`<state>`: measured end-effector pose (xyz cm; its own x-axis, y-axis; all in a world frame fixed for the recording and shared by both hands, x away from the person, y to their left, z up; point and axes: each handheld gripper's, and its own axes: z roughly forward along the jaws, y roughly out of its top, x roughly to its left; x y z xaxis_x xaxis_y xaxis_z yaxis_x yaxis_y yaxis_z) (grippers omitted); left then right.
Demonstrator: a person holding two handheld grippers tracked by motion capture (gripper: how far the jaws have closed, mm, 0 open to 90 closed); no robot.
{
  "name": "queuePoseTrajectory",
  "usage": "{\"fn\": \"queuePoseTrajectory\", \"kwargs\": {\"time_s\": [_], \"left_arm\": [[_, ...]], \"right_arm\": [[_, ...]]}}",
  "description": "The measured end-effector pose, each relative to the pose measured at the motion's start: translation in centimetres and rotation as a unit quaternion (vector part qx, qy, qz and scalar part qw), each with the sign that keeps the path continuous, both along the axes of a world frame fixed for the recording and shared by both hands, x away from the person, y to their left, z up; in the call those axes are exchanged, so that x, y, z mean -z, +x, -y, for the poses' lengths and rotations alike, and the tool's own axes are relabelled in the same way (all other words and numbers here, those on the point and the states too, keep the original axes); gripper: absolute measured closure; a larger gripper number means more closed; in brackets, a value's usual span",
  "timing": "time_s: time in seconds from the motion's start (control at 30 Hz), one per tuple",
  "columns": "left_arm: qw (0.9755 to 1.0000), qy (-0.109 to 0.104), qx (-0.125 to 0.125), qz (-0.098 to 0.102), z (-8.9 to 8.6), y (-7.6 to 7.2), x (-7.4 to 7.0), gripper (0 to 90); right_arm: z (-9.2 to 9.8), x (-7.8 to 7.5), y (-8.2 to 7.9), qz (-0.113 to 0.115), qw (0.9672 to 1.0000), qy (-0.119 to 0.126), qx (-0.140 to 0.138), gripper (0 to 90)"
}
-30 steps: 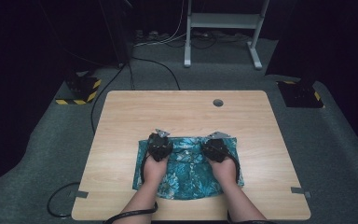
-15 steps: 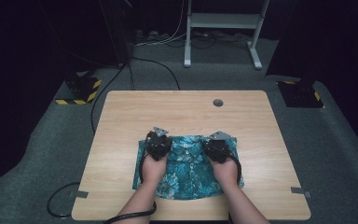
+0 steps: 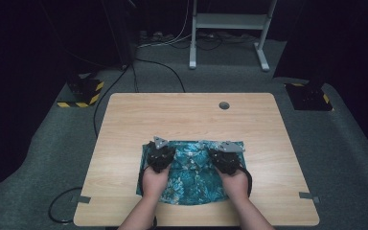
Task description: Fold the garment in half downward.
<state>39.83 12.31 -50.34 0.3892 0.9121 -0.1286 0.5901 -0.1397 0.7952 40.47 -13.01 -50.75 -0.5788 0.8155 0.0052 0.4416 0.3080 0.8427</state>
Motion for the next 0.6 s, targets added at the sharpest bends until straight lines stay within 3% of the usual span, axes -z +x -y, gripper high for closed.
{"fn": "queuePoseTrajectory", "kwargs": {"time_s": [0.13, 0.6], "left_arm": [[1.0000, -0.002, 0.005, 0.002, 0.1, -1.4, 0.4, 84.5], [0.9998, -0.008, 0.017, -0.011, -0.1, -4.8, 1.8, 83.4]], "right_arm": [[0.2, 0.3, -1.4, 0.004, 1.0000, -0.003, -0.008, 85.0], [1.0, 1.8, -4.5, -0.019, 0.9994, -0.003, -0.028, 81.7]]}}
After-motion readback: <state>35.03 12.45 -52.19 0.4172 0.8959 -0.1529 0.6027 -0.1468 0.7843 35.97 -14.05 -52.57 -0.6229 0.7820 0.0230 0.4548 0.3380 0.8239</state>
